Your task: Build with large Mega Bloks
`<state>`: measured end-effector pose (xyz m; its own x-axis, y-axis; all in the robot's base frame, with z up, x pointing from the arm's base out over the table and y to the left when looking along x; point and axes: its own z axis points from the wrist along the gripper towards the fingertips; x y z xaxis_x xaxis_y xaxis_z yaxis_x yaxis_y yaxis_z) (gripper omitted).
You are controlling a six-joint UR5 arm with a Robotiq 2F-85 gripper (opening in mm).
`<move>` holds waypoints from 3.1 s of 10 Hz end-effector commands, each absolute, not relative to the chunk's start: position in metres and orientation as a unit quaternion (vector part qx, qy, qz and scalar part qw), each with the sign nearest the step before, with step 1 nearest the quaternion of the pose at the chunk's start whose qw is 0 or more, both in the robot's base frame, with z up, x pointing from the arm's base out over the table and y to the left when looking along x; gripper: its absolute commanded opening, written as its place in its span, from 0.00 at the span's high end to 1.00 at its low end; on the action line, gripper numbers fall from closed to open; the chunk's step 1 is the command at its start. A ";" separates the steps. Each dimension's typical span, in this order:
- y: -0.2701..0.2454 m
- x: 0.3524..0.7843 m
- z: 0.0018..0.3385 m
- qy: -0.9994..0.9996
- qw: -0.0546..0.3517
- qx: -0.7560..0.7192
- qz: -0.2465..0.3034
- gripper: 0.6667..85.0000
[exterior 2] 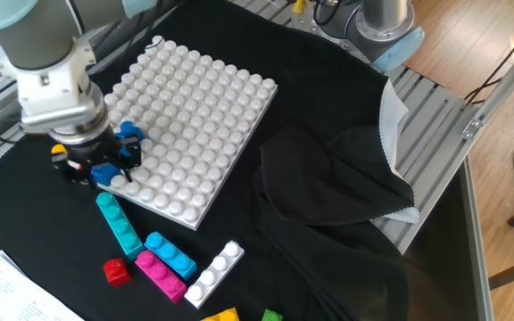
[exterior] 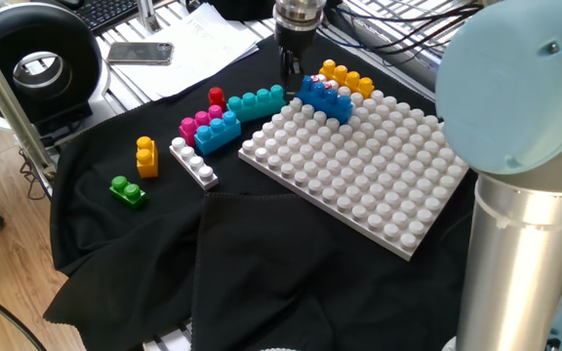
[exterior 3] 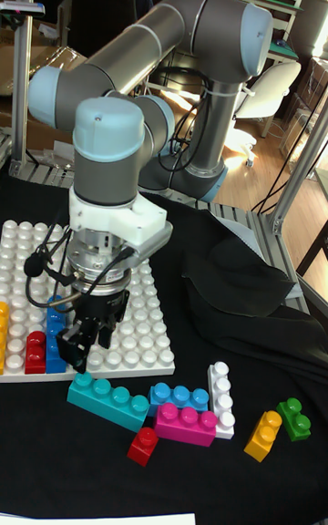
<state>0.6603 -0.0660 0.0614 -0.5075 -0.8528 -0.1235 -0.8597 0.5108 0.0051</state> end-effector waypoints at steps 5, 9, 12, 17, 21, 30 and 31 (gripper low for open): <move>-0.063 0.708 0.043 0.812 0.103 -0.574 -0.002 0.34; -0.057 0.715 0.032 0.810 0.113 -0.575 0.006 0.34; -0.052 0.716 0.027 0.815 0.117 -0.567 0.010 0.48; -0.050 0.714 0.024 0.827 0.117 -0.550 0.016 0.64; -0.075 0.702 0.055 0.875 0.089 -0.475 0.008 0.91; -0.069 0.656 0.105 0.984 0.067 -0.158 0.056 0.98; -0.068 0.646 0.105 0.988 0.057 -0.132 0.057 0.99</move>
